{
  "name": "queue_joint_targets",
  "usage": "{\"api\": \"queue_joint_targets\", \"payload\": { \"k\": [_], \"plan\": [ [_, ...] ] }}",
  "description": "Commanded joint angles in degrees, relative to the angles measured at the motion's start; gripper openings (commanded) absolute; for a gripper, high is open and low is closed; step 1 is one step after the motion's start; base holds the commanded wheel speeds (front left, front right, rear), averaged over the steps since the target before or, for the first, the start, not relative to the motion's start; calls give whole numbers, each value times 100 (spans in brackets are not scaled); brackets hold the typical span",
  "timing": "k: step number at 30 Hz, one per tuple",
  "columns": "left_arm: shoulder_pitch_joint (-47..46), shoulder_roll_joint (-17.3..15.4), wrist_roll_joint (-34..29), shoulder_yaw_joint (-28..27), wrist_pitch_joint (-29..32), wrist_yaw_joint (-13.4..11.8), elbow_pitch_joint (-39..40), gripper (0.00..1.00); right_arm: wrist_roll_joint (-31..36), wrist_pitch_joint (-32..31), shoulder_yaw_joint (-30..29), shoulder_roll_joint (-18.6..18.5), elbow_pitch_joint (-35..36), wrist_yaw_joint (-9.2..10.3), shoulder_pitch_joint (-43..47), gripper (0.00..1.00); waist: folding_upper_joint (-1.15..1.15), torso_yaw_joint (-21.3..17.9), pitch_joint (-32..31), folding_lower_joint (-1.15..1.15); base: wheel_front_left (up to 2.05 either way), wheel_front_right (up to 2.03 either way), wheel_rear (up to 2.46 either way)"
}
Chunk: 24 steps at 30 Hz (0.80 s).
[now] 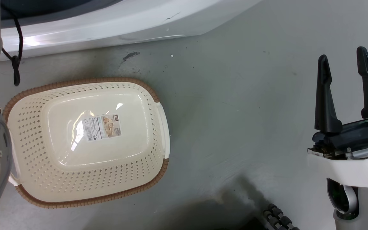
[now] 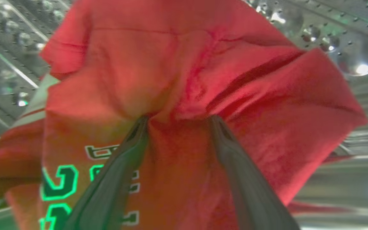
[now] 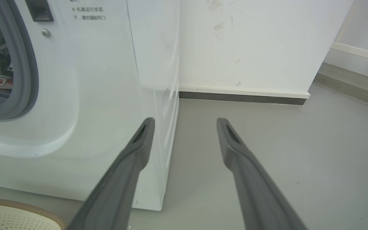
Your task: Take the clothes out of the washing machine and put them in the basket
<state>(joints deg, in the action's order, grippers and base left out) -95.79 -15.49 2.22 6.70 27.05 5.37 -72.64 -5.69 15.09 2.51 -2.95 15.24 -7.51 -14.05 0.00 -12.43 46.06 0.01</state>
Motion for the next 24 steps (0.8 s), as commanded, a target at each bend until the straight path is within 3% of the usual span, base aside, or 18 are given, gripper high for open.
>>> {"api": "queue_joint_targets", "payload": {
  "k": [1,6,7,8,16,24],
  "plan": [
    [-46,19,-3,3,-7,-31,-14,100,-48,12,-6,14,33,4,-82,100,0,-4,11,-1,0,0,0],
    [-37,3,-16,95,-15,-41,-28,100,-83,12,-25,14,36,4,-107,100,0,-32,55,-1,0,0,0],
    [-15,-18,-14,112,-22,-31,-32,63,-94,12,-35,14,35,4,-110,100,0,-37,58,-1,0,0,0],
    [14,-39,-1,120,-18,-20,-38,0,-94,12,-44,14,36,4,-113,100,0,-37,59,-1,0,0,0],
    [181,-148,99,163,-217,50,-12,0,-60,12,-78,14,21,4,-108,100,0,-32,-31,-1,0,0,0],
    [539,-105,206,206,-929,88,101,0,38,12,-58,14,-49,4,44,100,0,69,-435,-1,0,0,0]
  ]
}}
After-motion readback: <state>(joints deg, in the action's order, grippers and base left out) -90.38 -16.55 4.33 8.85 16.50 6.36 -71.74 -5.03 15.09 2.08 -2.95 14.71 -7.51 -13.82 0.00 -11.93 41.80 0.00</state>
